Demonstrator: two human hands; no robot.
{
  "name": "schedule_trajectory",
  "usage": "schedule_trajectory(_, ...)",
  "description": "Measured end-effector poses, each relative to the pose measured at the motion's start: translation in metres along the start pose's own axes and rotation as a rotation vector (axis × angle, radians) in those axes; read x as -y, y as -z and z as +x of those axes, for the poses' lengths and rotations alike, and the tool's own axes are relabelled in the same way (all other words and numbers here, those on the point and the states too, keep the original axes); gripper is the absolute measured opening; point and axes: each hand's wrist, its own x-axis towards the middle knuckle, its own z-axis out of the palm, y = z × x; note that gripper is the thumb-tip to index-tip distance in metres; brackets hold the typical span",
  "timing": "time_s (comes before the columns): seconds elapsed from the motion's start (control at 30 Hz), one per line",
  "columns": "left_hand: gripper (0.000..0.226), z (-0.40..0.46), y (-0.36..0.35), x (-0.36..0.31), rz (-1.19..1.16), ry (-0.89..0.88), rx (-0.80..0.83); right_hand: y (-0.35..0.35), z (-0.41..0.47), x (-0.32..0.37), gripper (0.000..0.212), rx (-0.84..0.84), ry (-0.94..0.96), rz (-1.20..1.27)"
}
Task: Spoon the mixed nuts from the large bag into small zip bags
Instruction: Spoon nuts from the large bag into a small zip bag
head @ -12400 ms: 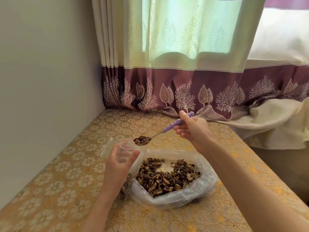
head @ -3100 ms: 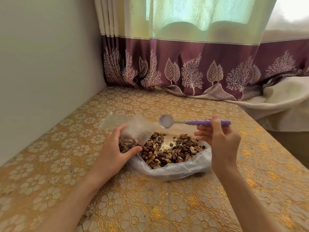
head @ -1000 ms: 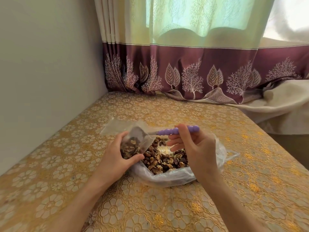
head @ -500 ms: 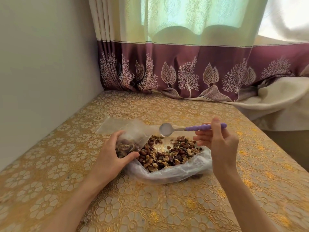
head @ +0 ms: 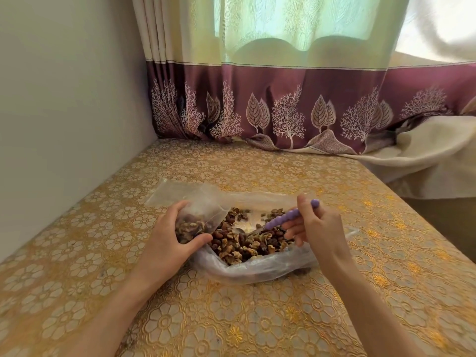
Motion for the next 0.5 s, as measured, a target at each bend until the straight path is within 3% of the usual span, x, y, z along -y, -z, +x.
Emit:
schedule_trajectory(0.17, 0.078, 0.0006, 0.0002, 0.0019, 0.017, -0.003, -0.006, -0.002, 0.0007, -0.0014, 0.049, -0.025, -0.095, 0.097)
schedule_trajectory(0.37, 0.081, 0.0005, 0.0006, 0.0005, 0.014, 0.0, -0.001, 0.001, 0.0022, -0.0037, 0.06, -0.109, -0.157, 0.166)
schedule_trajectory(0.5, 0.079, 0.0003, 0.0009, 0.0005, 0.011, 0.002, -0.003, 0.0037, 0.0027, -0.0015, 0.057, -0.159, -0.141, 0.209)
